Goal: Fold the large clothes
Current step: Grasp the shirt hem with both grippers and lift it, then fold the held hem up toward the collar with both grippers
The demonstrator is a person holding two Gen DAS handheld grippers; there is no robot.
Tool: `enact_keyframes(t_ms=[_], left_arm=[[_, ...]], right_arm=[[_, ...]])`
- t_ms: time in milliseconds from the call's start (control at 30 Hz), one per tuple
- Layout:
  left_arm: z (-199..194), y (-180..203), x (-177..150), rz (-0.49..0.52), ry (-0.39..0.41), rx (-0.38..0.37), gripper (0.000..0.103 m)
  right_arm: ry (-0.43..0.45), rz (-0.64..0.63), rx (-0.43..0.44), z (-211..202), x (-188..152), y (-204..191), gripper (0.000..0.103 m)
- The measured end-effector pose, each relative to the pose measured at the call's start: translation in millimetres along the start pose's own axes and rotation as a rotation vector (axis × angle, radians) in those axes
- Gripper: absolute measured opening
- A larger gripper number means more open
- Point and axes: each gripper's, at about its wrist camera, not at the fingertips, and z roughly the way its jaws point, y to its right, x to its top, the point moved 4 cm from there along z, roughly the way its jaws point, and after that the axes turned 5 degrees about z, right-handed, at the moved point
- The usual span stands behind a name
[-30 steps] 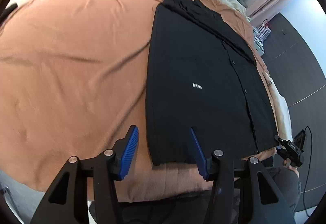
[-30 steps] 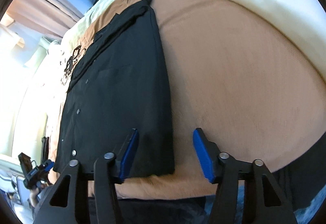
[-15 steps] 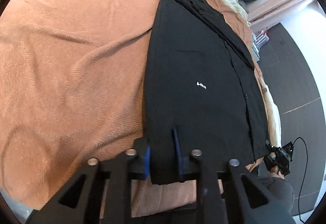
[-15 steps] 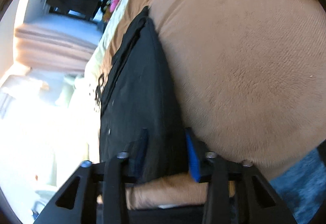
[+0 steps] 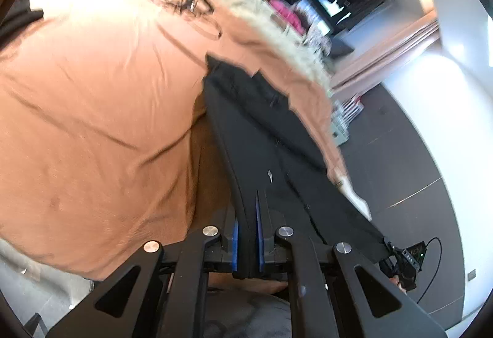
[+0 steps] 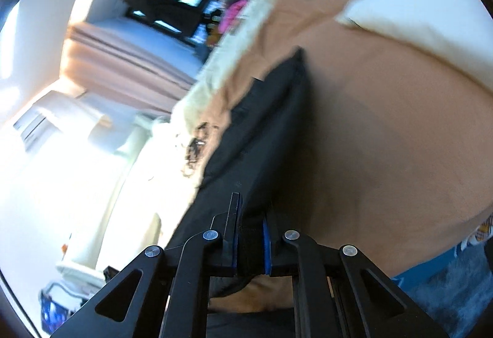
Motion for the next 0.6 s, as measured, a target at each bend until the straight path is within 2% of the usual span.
enact_keyframes(t_ms=[167, 300, 433, 600], left_arm=[[-61, 7, 2, 0.014, 0.082, -0.031, 0.011], [-107, 12, -9, 0.031, 0.126, -0.032, 0.011], [-138, 19, -22, 0.028, 0.136, -0.051, 0.011], [-164, 31, -34, 0.067, 0.160, -0.030, 0.011]], right_arm=[[0.019, -0.083, 0.075, -31, -8, -52, 0.012], [0.008, -0.151, 0.104, -54, -25, -84, 0.012], [-0.006, -0.189, 0.120, -80, -44, -100, 0.012], [-0.011, -0.199, 0.135, -107, -60, -105, 0.012]])
